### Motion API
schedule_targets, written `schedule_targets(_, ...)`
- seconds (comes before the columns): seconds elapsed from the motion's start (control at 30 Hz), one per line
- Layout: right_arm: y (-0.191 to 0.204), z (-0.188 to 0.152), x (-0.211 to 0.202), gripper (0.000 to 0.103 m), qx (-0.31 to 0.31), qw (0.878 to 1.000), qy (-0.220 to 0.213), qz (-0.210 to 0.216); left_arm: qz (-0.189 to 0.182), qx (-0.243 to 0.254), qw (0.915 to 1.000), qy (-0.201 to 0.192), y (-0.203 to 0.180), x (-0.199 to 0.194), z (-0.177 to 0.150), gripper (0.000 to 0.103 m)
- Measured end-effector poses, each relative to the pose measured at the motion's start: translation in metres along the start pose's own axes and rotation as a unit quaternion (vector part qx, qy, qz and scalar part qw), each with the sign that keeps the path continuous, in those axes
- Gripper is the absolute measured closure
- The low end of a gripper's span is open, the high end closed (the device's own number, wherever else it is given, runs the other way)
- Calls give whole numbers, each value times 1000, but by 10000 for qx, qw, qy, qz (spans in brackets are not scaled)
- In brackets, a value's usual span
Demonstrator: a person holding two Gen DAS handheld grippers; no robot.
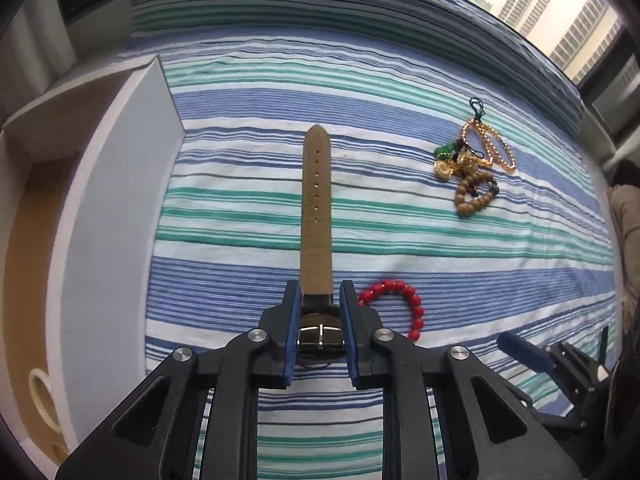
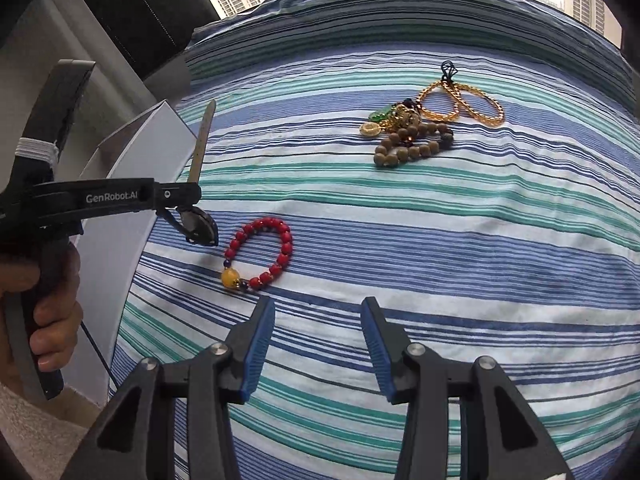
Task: Organize jewelry
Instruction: 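Lift the watch with the left tool while the right tool grasps the red bead bracelet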
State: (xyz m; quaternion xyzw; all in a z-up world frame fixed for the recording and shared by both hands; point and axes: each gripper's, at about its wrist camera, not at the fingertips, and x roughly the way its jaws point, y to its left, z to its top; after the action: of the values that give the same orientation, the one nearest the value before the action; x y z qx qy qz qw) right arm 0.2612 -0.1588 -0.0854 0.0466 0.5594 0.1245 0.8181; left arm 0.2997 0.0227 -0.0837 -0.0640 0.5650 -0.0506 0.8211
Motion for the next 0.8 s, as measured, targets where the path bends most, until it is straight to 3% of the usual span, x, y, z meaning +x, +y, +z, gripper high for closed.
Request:
schedule_targets(0.07,15,14,21,43,-142,9997,148,135,-36,-154,9999,12,13,0,-3,85)
schedule_targets(0.17,33,32,53,38,-305,9989,296,171,-100,-305,9995,42,24,-1,-14,85)
schedule_targets(0.33,52,46,87,27,-529,9970,546,-118,-74,-457,9989,81,37,-1,-27,84)
schedule_targets(0.4,63,46,91,19,-690,9957,612,-126,4,-471,9989,82,41,0,-26,81)
schedule_targets(0.43,69,44,93,18,-798,9944,689,-105,17,-466,9989,92,42,1,-25,77)
schedule_targets(0.5,81,39,97,13,-1123,9900,812,-270,60,-414,9991,106,41,4,-25,52)
schedule_targets(0.57,90,34,100,13,-1433,9840,880,-587,171,-355,9992,119,40,7,-26,37)
schedule_targets(0.63,90,31,100,13,-1454,9816,926,-818,184,-309,9992,182,40,13,-27,31)
schedule_targets(0.7,85,30,96,21,-1416,9817,889,-910,198,-267,9991,276,39,21,-27,27)
schedule_targets(0.77,79,29,87,55,-1415,9812,813,-1026,215,-204,9990,327,37,31,-27,25)
schedule_targets(0.8,75,29,84,66,-1376,9817,804,-1047,247,-187,9989,349,36,35,-28,25)
